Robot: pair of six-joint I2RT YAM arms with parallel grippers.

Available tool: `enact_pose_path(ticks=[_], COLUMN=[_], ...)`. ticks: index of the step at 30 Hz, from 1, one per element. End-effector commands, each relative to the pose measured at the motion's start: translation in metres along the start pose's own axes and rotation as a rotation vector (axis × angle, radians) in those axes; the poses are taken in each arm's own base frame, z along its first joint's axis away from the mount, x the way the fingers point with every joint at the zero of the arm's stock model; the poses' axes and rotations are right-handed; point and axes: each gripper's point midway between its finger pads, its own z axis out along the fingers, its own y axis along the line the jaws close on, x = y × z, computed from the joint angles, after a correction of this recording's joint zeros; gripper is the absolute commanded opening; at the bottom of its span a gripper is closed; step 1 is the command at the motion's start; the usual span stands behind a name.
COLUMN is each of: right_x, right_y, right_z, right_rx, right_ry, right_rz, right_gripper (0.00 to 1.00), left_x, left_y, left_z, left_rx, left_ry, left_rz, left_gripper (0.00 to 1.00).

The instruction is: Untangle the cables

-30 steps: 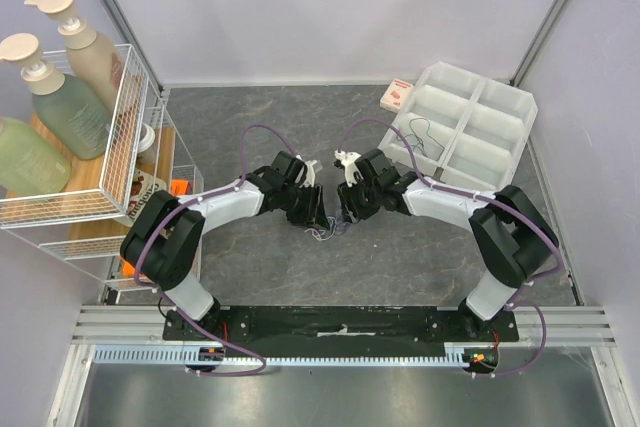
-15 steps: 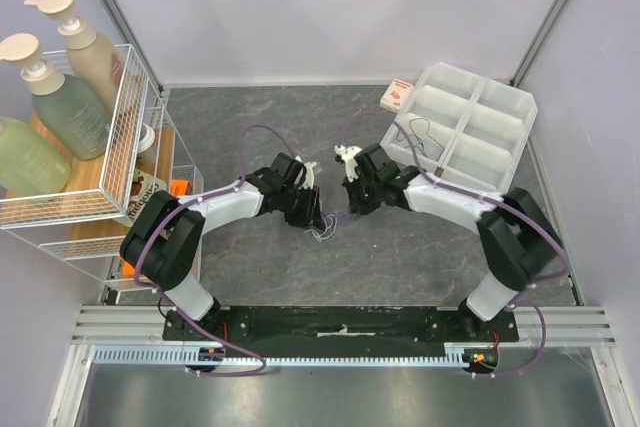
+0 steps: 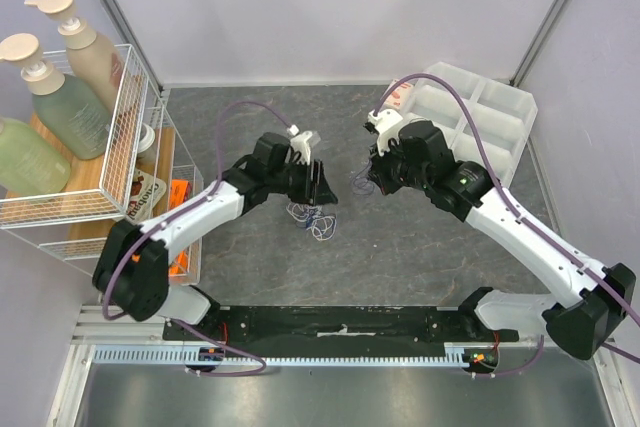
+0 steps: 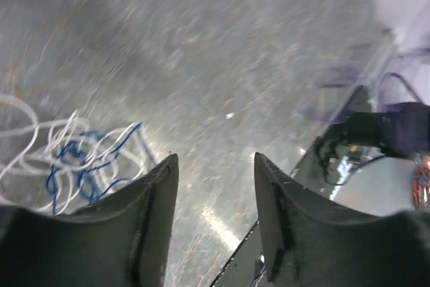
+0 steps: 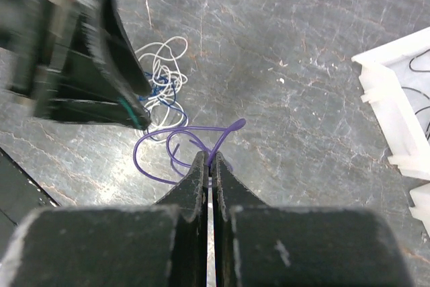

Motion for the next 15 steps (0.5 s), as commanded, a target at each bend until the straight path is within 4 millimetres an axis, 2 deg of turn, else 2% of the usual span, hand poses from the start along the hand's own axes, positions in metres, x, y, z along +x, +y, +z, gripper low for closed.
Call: enact_pose_path(ticks=[1,3,5,15], right_x=[0.001,-0.005,-0.009,-0.026], right_y=[0.0,0.002,0.003,0.015], right_z=[-0.002,-0.004,-0.007,-0.023], right_rx=[0.003,-0.006,-0.012,-0.077], right_ry=[0.018,-0.002,-0.021,-0.114], right_rz=[-0.002,-0.005,-0.011,-0.038], right_gripper=[0.0,0.0,0.0,0.0], left_x=[-0.069,-0.08,-0.086,-0.089], left_y=[-0.085,-0.102,-0.109,-0.113], left_z=[-0.049,-0.063,-0.068,-0.049], left_rx=[0.299,0.355,0.378,0.431], left_ry=[-0.284,-0.352,-0.378,-0.298], left_rz=[0.243,0.257,0.234,0.174], left_gripper=[0.62,0.7,0.72,0.62])
